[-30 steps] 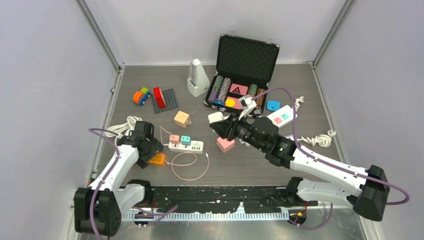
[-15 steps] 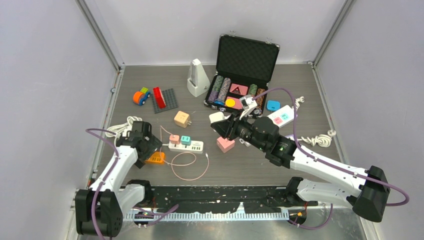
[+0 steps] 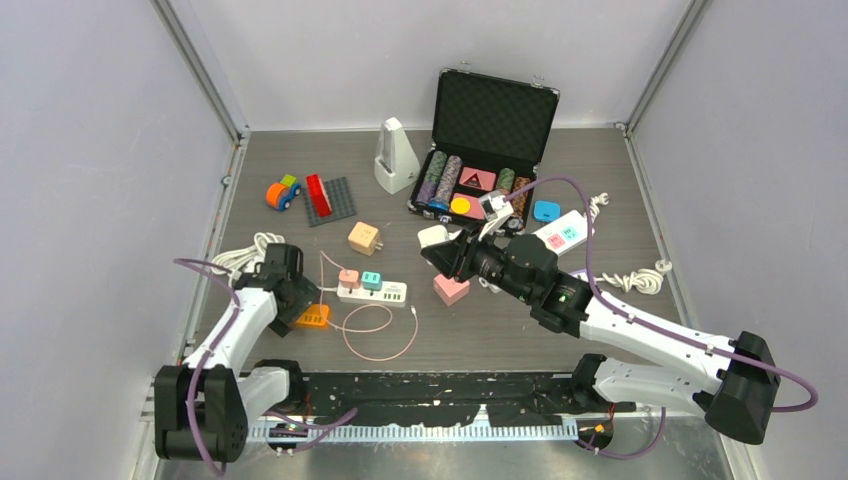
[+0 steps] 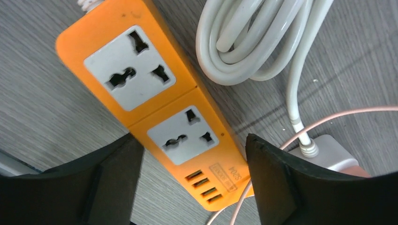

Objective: Insert the plug

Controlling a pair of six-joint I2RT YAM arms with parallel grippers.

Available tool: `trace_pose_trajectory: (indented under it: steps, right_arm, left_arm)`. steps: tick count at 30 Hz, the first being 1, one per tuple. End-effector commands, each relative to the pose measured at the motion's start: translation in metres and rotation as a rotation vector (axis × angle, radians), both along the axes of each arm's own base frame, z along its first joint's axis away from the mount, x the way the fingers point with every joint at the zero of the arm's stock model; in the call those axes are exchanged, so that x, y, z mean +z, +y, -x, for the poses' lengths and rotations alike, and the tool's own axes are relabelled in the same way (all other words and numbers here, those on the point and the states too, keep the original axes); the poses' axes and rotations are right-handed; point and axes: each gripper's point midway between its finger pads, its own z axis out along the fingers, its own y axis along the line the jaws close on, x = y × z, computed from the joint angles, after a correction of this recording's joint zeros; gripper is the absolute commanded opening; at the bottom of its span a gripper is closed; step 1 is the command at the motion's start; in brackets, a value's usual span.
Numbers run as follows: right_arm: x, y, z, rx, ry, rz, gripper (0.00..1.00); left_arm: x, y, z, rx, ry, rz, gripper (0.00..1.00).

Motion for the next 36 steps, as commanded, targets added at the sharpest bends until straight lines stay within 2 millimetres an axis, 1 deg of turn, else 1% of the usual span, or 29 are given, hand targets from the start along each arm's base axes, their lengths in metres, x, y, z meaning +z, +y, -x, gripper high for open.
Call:
trace_pose_trajectory:
  steps: [1, 3, 5, 6, 7, 8, 9, 10, 11, 12, 13, 14, 16, 19, 20, 22, 23, 25, 26, 27, 28, 31, 34, 35, 36]
  right_arm:
    - [0.017, 0.0, -0.001, -0.003, -0.032, -0.051, 0.05]
    - [0.017, 0.001, -0.002, -0.002, -0.03, -0.048, 0.05]
    - [0.015, 0.003, -0.003, -0.001, -0.024, -0.033, 0.05]
    - [0.012, 0.004, -0.003, 0.004, -0.023, -0.02, 0.05]
    - [0.011, 0.005, -0.005, 0.006, -0.019, -0.01, 0.06]
    - [0.013, 0.007, -0.004, 0.014, -0.026, -0.006, 0.05]
    - [0.008, 0.009, -0.005, 0.017, -0.017, 0.01, 0.05]
    - [0.009, 0.011, -0.006, 0.022, -0.02, 0.017, 0.05]
    - [0.003, 0.013, -0.007, 0.026, -0.013, 0.037, 0.05]
    - [0.004, 0.015, -0.007, 0.032, -0.013, 0.039, 0.05]
    - [-0.001, 0.017, -0.008, 0.037, -0.003, 0.055, 0.05]
    - [0.0, 0.018, -0.008, 0.041, -0.002, 0.057, 0.05]
    - [-0.01, 0.024, -0.011, 0.045, 0.015, 0.083, 0.05]
    - [-0.017, 0.032, -0.011, 0.059, 0.023, 0.109, 0.05]
    - [-0.02, 0.037, -0.01, 0.07, 0.027, 0.12, 0.05]
    - [-0.024, 0.045, -0.007, 0.085, 0.024, 0.145, 0.05]
    - [-0.026, 0.048, -0.005, 0.091, 0.018, 0.161, 0.05]
    - [-0.029, 0.056, -0.003, 0.103, 0.015, 0.186, 0.05]
    - [-0.03, 0.061, -0.004, 0.106, 0.013, 0.195, 0.05]
    - [-0.032, 0.063, -0.002, 0.111, 0.006, 0.212, 0.05]
    - [-0.032, 0.069, -0.002, 0.115, 0.003, 0.22, 0.05]
    - [-0.037, 0.082, 0.003, 0.138, -0.017, 0.271, 0.05]
    - [-0.044, 0.1, 0.006, 0.167, -0.034, 0.323, 0.05]
    - [-0.045, 0.105, 0.01, 0.18, -0.04, 0.332, 0.05]
    - [-0.048, 0.112, 0.01, 0.191, -0.049, 0.349, 0.05]
  left_arm:
    - [-0.008, -0.002, -0.009, 0.005, 0.0, 0.017, 0.71]
    - [-0.011, -0.01, -0.009, -0.015, 0.011, 0.054, 0.55]
    - [-0.015, -0.02, -0.006, -0.044, 0.016, 0.1, 0.37]
    - [-0.016, -0.027, -0.003, -0.065, 0.017, 0.113, 0.3]
    - [-0.018, -0.032, 0.0, -0.076, 0.015, 0.118, 0.27]
    - [-0.02, -0.036, 0.004, -0.09, 0.017, 0.118, 0.26]
    - [-0.02, -0.04, 0.007, -0.104, 0.013, 0.118, 0.25]
    - [-0.023, -0.044, 0.012, -0.112, 0.019, 0.12, 0.25]
    - [-0.025, -0.047, 0.017, -0.122, 0.027, 0.119, 0.24]
    - [-0.027, -0.049, 0.022, -0.128, 0.03, 0.118, 0.24]
    - [-0.029, -0.052, 0.026, -0.133, 0.034, 0.118, 0.23]
    - [-0.032, -0.054, 0.03, -0.139, 0.033, 0.12, 0.23]
    - [-0.031, -0.058, 0.035, -0.158, 0.029, 0.103, 0.21]
    - [-0.03, -0.064, 0.038, -0.168, 0.024, 0.106, 0.2]
    - [-0.028, -0.063, 0.038, -0.165, 0.023, 0.099, 0.23]
    - [-0.021, -0.055, 0.036, -0.157, 0.013, 0.058, 0.43]
    - [-0.015, -0.051, 0.033, -0.152, -0.001, 0.032, 0.55]
    - [0.0, -0.042, 0.025, -0.142, -0.038, -0.018, 0.77]
    - [0.01, -0.039, 0.02, -0.134, -0.067, -0.039, 0.88]
    - [0.019, -0.035, 0.016, -0.131, -0.091, -0.057, 0.98]
    - [0.028, -0.032, 0.012, -0.13, -0.115, -0.075, 0.99]
    - [0.056, -0.022, 0.007, -0.108, -0.196, -0.118, 1.0]
    - [0.088, -0.005, 0.011, -0.063, -0.289, -0.167, 1.0]
    - [0.099, 0.003, 0.014, -0.044, -0.326, -0.188, 1.0]
    - [0.112, 0.012, 0.018, -0.021, -0.369, -0.213, 1.0]
